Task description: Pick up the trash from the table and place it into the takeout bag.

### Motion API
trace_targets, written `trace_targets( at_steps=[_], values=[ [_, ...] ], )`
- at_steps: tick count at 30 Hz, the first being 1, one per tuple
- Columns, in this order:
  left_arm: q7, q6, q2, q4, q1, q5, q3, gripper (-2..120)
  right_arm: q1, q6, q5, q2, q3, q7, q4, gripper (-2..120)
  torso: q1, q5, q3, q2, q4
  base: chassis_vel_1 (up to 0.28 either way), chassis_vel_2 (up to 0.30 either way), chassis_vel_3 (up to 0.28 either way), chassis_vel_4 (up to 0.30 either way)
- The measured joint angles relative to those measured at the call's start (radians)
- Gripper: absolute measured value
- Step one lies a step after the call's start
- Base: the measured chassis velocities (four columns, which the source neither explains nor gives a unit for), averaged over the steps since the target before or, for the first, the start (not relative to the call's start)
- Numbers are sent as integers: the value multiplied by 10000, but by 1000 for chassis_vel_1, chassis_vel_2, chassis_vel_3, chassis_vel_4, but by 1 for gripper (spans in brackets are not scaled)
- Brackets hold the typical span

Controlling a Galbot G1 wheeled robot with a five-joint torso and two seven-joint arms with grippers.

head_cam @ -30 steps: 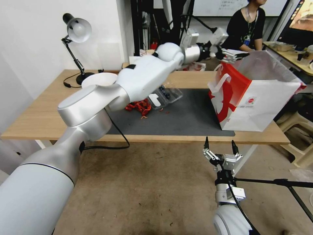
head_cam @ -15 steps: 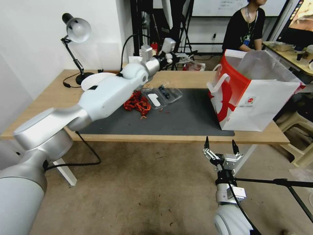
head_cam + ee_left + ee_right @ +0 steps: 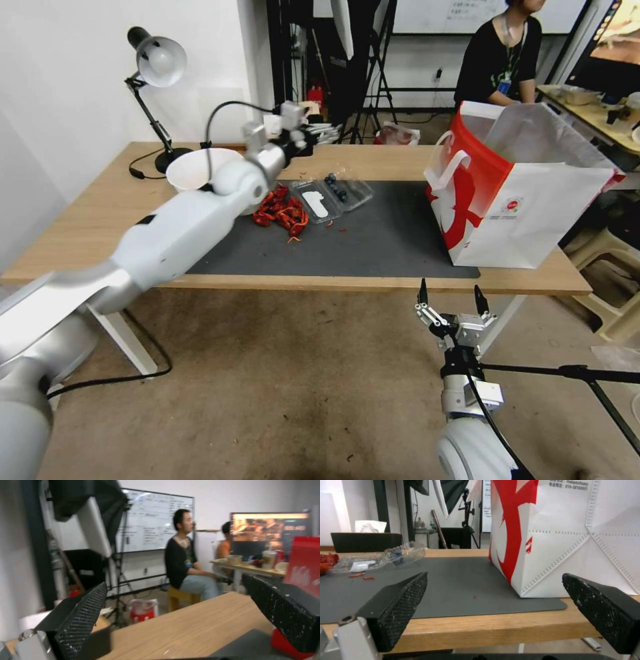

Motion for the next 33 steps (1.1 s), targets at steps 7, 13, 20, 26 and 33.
trace_targets(
  at_steps=[7, 13, 20, 26, 33],
  values=[
    [-436, 172, 1074, -1162, 1410, 322, -1188, 100, 0, -13, -10, -29, -29, -7, 20, 100, 0, -2, 0, 0, -1, 0, 0, 0, 0],
    [-991, 444, 1642, -2246, 3135, 748, -2692, 100, 11, -37, -24, -53, -92, -28, 23, 100, -1, 1, -1, 0, -2, 0, 0, 0, 0],
    [-1347, 655, 2168, -3323, 5424, 1414, -4481, 100, 43, -65, -29, -121, -163, -69, 26, 100, -1, -2, 0, -1, 3, 0, 0, 0, 0],
    [-1507, 580, 2317, -4089, 7067, 1927, -5807, 100, 58, -67, -34, -141, -193, -79, 19, 100, -1, 1, 0, -1, 0, 0, 0, 0, 0],
    [-1620, 179, 2102, -4930, 8944, 2764, -7200, 100, 73, -63, -43, -126, -203, -86, -17, 100, -1, 5, 0, -1, -2, 0, 0, 0, 0]
  ],
)
